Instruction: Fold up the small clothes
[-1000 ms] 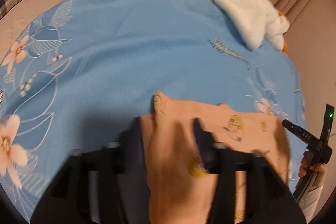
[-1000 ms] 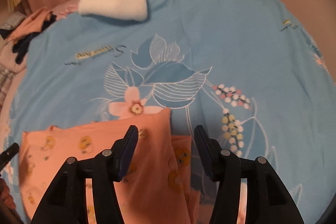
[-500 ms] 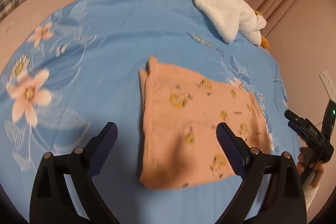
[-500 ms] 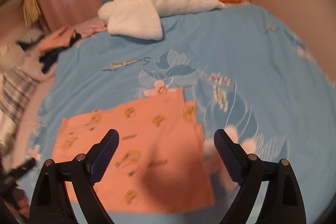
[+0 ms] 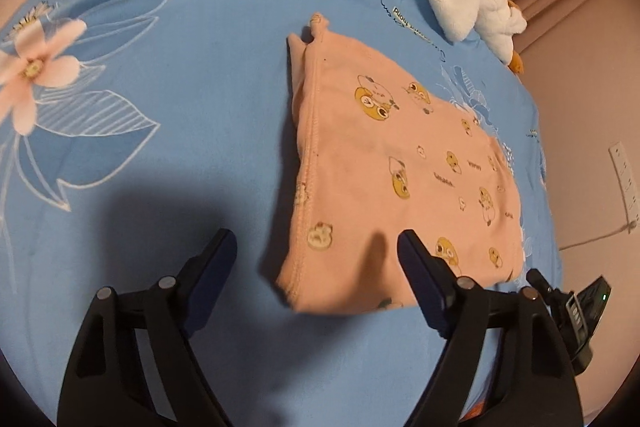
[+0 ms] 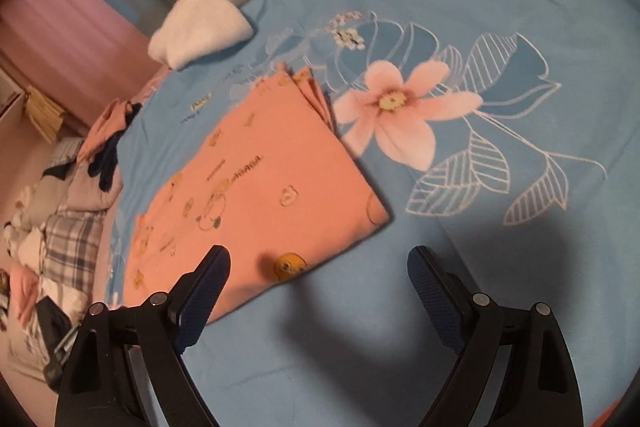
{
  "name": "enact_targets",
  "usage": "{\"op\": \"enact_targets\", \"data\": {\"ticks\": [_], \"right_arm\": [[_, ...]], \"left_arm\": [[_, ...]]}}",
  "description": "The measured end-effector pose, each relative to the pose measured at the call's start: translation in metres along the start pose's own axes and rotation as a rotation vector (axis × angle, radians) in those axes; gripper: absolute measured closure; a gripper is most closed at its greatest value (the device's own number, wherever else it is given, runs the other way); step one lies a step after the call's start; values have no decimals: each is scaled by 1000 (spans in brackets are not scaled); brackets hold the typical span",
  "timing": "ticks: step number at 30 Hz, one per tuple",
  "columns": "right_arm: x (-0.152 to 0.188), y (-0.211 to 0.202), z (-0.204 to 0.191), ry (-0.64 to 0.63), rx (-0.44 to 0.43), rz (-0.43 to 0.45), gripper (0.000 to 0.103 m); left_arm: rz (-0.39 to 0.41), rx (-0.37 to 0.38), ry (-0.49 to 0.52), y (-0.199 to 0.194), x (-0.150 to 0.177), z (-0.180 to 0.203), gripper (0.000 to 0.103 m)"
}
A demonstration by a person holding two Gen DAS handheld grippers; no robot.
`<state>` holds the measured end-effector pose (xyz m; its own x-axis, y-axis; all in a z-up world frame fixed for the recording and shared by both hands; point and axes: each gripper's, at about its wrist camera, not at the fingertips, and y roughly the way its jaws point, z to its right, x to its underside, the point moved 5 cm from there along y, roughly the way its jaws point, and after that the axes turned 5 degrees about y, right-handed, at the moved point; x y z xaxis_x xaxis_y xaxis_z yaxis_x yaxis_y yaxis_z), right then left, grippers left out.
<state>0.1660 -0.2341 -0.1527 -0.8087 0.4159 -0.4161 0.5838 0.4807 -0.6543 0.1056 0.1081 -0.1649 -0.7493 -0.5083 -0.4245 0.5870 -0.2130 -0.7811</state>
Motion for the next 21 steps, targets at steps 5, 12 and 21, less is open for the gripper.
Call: {"op": "enact_targets", "data": {"ticks": [5, 12, 21], "right_arm": [[-4, 18, -12, 25, -69, 10, 15], [-21, 51, -28, 32, -103, -19, 72], [-22, -2, -39, 8, -167, 39, 94]], "left_arm": [[5, 53, -17, 12, -11, 3, 30], [-35, 106, -55, 28, -19, 13, 84], [-16, 86, -20, -4, -4, 32, 94]]}}
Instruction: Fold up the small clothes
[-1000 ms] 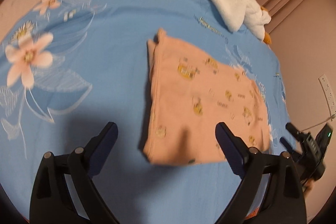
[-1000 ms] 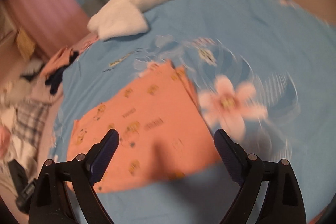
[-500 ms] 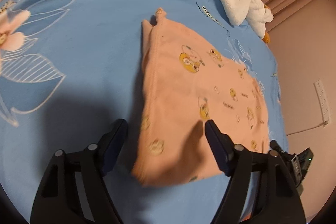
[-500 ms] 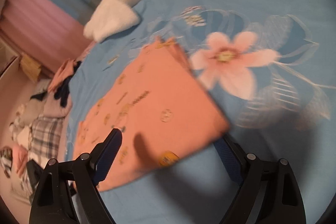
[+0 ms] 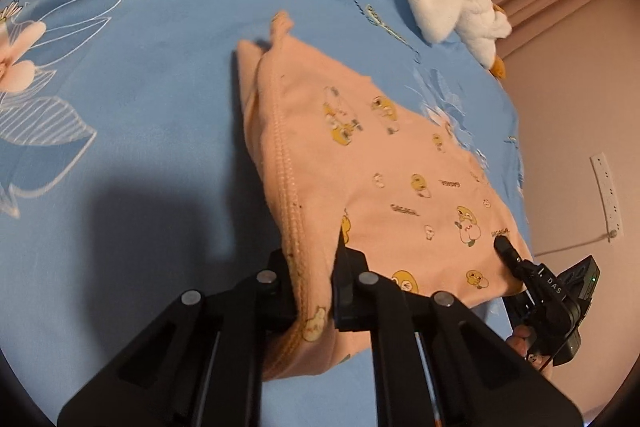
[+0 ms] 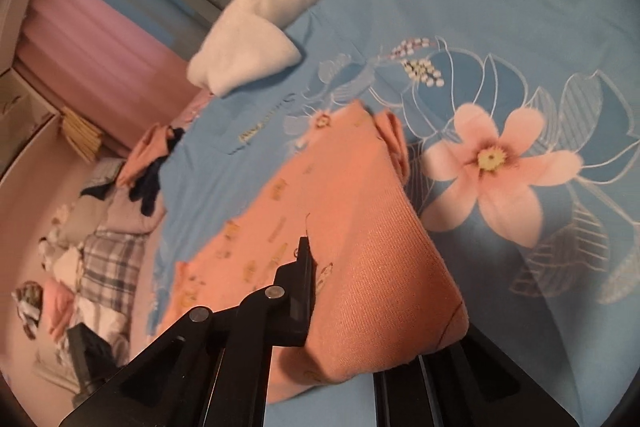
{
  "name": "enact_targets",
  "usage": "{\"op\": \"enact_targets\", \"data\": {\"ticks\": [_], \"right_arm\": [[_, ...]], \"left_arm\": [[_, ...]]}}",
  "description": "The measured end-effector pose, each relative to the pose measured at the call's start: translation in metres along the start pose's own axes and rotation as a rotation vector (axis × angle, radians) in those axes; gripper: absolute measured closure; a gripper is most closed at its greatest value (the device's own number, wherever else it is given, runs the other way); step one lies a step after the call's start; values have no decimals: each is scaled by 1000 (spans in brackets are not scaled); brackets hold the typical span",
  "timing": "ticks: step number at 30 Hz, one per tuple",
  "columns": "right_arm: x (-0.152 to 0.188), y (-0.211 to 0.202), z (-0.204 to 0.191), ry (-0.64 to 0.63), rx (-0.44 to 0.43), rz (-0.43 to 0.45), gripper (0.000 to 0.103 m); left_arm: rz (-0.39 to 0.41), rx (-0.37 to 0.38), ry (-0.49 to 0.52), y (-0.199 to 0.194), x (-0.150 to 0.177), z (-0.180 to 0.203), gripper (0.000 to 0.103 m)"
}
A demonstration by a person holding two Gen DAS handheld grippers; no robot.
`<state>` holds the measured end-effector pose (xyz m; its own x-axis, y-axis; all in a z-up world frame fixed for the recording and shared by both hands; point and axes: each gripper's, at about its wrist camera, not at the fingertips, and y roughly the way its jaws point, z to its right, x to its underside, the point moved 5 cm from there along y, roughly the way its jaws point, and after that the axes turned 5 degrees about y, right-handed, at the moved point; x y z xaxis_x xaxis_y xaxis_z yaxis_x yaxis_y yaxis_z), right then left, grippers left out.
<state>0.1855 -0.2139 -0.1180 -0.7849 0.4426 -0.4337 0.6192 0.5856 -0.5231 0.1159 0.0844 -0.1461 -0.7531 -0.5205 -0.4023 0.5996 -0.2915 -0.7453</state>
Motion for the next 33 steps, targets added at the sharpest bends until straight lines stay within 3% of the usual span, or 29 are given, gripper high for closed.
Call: {"op": "enact_targets", "data": {"ticks": [10, 17, 21, 28, 33], "right_arm": [[8, -60, 2, -118, 105, -9, 94], [22, -35, 24, -144, 349, -101, 94], [29, -28, 31, -143, 409, -113, 94], [25, -35, -42, -433, 434, -39, 94], [61, -18, -105, -678, 338, -98, 94]], "left_arm": [[-73, -3, 87, -26, 61, 30, 93], [-123, -70, 85, -10, 87, 19, 88], [-120, -78, 82, -12, 88, 18, 83], [-89, -95, 64, -28, 87, 7, 69], [-65, -105, 47, -40, 85, -1, 60]]}}
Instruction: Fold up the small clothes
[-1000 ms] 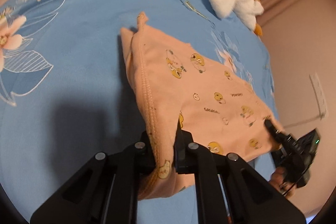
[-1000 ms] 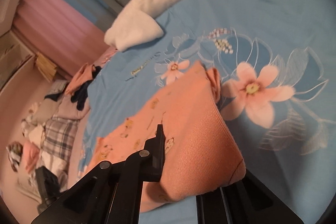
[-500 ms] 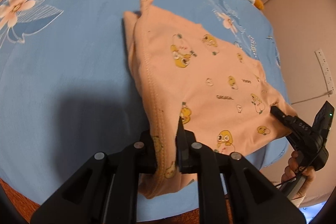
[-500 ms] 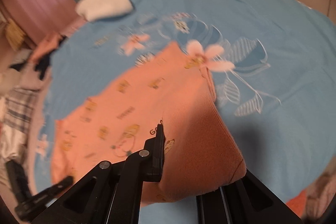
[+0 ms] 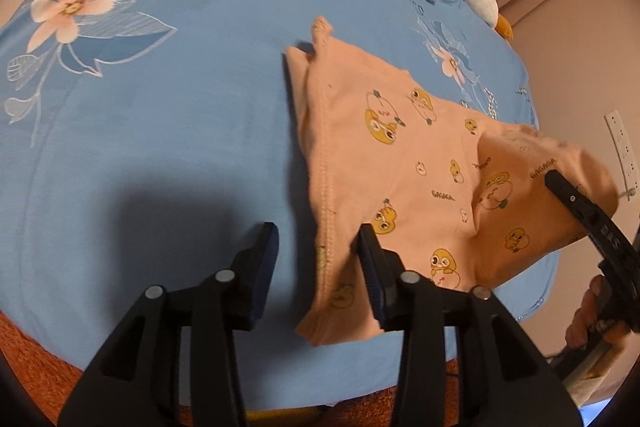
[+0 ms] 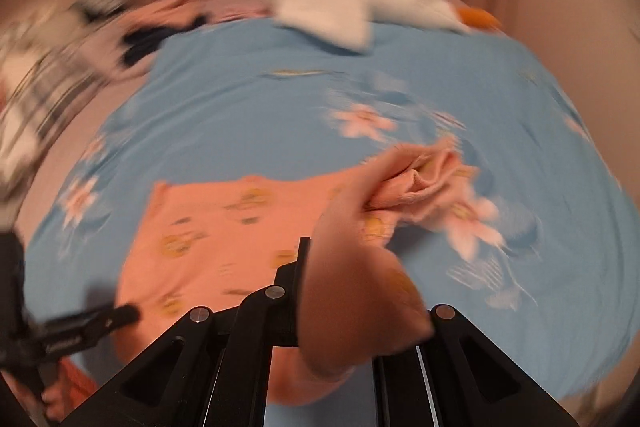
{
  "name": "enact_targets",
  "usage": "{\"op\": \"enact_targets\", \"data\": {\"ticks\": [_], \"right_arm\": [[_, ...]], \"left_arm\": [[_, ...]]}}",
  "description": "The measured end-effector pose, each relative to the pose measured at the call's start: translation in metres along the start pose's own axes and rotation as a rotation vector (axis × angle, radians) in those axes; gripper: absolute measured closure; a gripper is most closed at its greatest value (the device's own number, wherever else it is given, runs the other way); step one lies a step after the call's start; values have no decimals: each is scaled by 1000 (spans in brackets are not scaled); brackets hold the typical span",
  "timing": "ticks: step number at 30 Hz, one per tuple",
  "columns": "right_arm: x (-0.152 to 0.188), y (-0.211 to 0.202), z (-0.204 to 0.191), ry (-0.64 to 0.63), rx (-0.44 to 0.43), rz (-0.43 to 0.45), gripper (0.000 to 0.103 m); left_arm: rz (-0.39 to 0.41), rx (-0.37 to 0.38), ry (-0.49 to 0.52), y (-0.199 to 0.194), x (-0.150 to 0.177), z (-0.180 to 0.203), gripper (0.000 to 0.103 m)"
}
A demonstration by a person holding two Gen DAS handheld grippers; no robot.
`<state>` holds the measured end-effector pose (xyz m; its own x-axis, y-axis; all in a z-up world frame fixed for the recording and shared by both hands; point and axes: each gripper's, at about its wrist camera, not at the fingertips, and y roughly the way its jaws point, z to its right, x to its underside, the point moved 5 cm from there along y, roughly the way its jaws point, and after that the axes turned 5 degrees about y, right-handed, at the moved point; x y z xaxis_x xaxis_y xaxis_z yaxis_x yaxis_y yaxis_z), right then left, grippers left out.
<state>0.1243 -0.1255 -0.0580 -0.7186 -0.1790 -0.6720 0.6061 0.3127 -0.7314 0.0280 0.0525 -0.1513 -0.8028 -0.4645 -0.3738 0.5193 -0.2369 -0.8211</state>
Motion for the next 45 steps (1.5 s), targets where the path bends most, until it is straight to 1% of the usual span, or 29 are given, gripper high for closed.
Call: {"op": "enact_targets", "data": {"ticks": [4, 8, 9, 11, 13, 15, 16, 18, 20, 21, 23, 25, 27, 30, 33, 36, 37, 38, 39, 40, 41, 43, 45], "right_arm": [[13, 13, -46, -122, -79, -46, 94], [38, 36, -78, -184, -144, -140, 94], [46, 44, -82, -186, -162, -175, 94], [56, 53, -86, -201, -160, -209, 94], [60, 58, -87, -205, -161, -215, 94], [61, 60, -84, -172, -176, -228, 94], [60, 60, -82, -155, -190, -237, 92], [59, 53, -81, -138, -223, -243, 87], [59, 43, -83, -124, -278, -250, 72], [58, 37, -82, -115, -305, -248, 68], [53, 24, -81, -85, -367, -232, 51], [49, 11, -78, -65, -403, -216, 41], [46, -3, -74, -58, -420, -185, 41], [41, -14, -61, -33, -409, -150, 41], [38, -10, -40, 20, -358, -129, 41], [37, 7, -21, 57, -278, -149, 41], [37, 15, -17, 59, -259, -150, 45], [36, 20, -15, 53, -251, -155, 53], [35, 26, -14, 41, -245, -165, 57], [34, 33, -15, 23, -237, -175, 65], [32, 43, -17, 3, -214, -185, 69], [29, 57, -21, -24, -201, -202, 72], [23, 70, -28, -33, -211, -220, 72]], "left_arm": [[29, -15, -20, -11, -2, -11, 58], [55, -52, -36, -19, -6, -24, 58], [57, -57, -41, -21, -6, -28, 58], [60, -64, -55, -22, -7, -35, 58], [61, -72, -65, -24, -6, -40, 58], [60, -77, -69, -25, -6, -43, 58], [59, -79, -70, -25, -7, -43, 57], [59, -82, -70, -26, -7, -44, 57], [59, -86, -64, -27, -7, -44, 54], [60, -88, -59, -28, -7, -45, 54], [61, -88, -53, -28, -8, -44, 54], [61, -81, -49, -28, -9, -43, 54], [61, -73, -45, -28, -10, -41, 54], [66, -64, -35, -30, -12, -38, 54], [74, -36, -25, -34, -13, -33, 53], [74, 9, -15, -36, -15, -26, 52], [75, 23, -11, -37, -15, -24, 52], [77, 44, -5, -38, -15, -20, 51], [75, 63, 1, -39, -16, -17, 49], [72, 78, 6, -39, -15, -15, 49], [69, 93, 12, -39, -15, -12, 49], [57, 117, 28, -37, -13, -4, 49], [42, 128, 43, -34, -11, 3, 49]]}}
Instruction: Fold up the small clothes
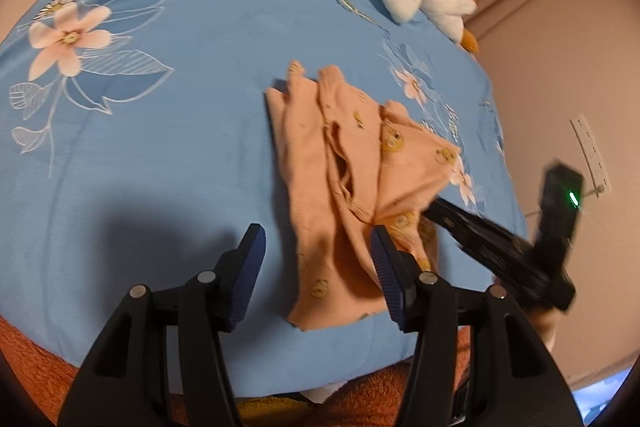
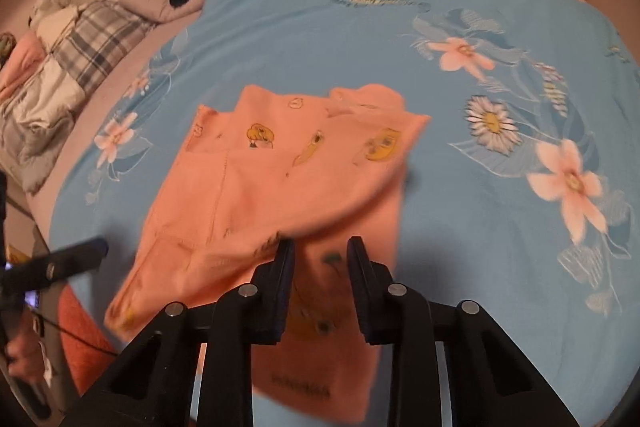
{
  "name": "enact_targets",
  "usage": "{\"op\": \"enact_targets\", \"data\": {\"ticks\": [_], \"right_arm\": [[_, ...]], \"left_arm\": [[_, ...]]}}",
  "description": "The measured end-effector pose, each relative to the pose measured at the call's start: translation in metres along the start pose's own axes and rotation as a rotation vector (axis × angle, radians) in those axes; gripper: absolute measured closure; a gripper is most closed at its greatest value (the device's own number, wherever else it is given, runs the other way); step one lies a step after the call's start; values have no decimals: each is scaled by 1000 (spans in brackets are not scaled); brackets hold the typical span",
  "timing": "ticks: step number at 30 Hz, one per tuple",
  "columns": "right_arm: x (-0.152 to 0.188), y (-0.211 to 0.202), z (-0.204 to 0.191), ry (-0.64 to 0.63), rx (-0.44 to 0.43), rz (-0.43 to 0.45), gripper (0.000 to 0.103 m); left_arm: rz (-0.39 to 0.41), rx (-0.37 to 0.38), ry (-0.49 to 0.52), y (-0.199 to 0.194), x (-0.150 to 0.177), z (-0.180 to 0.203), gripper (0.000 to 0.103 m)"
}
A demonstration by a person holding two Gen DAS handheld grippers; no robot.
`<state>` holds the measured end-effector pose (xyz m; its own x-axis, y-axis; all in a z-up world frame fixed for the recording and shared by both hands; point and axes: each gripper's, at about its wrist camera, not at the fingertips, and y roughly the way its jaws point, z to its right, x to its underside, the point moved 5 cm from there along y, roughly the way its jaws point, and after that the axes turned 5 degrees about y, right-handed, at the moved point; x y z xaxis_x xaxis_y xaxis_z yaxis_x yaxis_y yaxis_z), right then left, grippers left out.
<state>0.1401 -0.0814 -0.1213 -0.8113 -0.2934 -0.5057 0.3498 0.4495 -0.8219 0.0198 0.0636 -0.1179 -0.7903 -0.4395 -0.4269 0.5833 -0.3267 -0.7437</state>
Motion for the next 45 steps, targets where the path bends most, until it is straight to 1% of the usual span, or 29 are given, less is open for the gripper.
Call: {"op": "enact_targets", "data": {"ticks": [2, 4, 7, 8, 10, 11, 13, 16, 19, 22, 24, 26, 27, 29, 30, 31, 33, 37, 40, 43, 45], "right_arm": [[-9, 5, -8, -12, -30, 5, 72], [-18, 9, -19, -18, -89, 12, 72], [-29, 23, -34, -13, -178, -6, 72], [-31, 28, -39, -6, -195, -19, 72], [-33, 35, -41, 14, -182, -39, 72], [-32, 34, -40, 28, -175, -40, 72], [-29, 25, -36, 61, -189, -20, 72], [-21, 6, -19, 109, -163, 19, 71], [-10, -11, 2, 164, -129, 50, 63], [3, -22, 22, 212, -106, 63, 63], [11, -26, 33, 237, -88, 63, 63], [19, -30, 44, 263, -74, 63, 63], [22, -30, 48, 276, -68, 59, 63], [24, -29, 54, 300, -64, 55, 63], [25, -29, 56, 309, -64, 54, 63], [26, -29, 58, 317, -65, 53, 63], [26, -31, 59, 327, -63, 53, 63], [26, -37, 55, 320, -74, 60, 63], [26, -37, 49, 302, -79, 61, 63], [27, -30, 45, 292, -84, 46, 63], [29, -23, 42, 286, -82, 29, 63]], "left_arm": [[-9, 12, 15, 3, 2, 5, 47], [-26, 33, 35, 8, 2, 11, 40], [-50, 66, 53, 18, 1, 18, 39], [-56, 75, 56, 21, -1, 19, 39], [-69, 96, 57, 30, -7, 22, 39], [-76, 93, 57, 34, -11, 22, 39], [-78, 84, 63, 40, -18, 23, 38], [-78, 70, 79, 50, -33, 25, 39], [-89, 59, 104, 65, -45, 27, 39], [-131, 8, 115, 85, -50, 22, 40], [-148, 10, 114, 93, -51, 23, 41], [-137, 3, 115, 97, -54, 26, 55], [-138, 2, 109, 100, -55, 28, 69], [-136, -12, 98, 103, -56, 28, 80], [-120, -16, 103, 102, -57, 29, 87], [-107, -13, 104, 99, -57, 30, 91], [-88, -19, 100, 89, -57, 32, 93], [-29, -57, 157, 59, -61, 44, 93], [-6, -66, 175, 46, -63, 43, 93], [-24, -116, 173, 51, -63, 26, 93], [-44, -128, 160, 58, -59, 13, 92]]}}
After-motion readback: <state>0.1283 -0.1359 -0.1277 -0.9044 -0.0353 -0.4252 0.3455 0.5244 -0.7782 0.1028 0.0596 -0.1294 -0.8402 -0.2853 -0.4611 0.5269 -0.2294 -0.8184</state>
